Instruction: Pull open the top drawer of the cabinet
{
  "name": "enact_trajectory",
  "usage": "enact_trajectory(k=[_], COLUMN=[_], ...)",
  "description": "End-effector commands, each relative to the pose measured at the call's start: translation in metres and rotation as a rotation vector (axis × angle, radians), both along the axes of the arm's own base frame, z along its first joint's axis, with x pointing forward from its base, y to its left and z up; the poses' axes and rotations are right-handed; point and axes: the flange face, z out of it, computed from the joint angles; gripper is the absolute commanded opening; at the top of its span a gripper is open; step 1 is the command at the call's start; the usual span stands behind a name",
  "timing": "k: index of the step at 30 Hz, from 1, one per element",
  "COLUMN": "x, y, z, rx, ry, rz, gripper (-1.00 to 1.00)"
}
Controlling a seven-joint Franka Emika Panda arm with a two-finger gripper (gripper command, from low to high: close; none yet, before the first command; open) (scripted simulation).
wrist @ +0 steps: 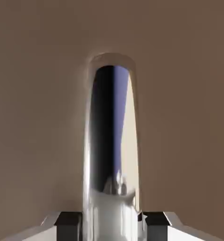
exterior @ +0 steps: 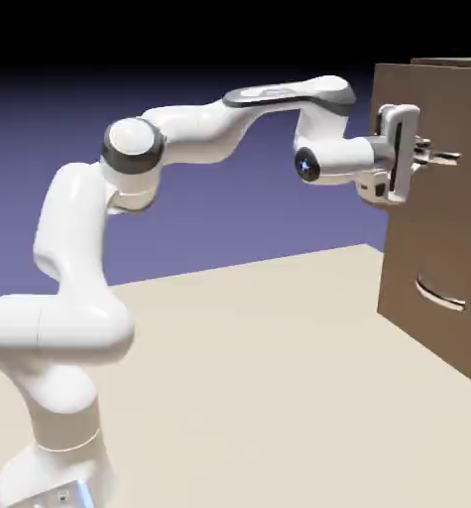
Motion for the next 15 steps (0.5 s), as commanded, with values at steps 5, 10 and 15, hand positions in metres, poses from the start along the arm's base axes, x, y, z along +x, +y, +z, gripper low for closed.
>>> enact_trajectory(k=[5, 10, 15], x=[-0.039, -0.079, -0.121], y=[0.000, 0.000, 0.000], z=[0.000, 0.000, 0.000], rx=[0.000, 0.000, 0.000], ry=[0.000, 0.000, 0.000], rz=[0.000, 0.000, 0.000], gripper=[-1.00, -1.00, -1.00])
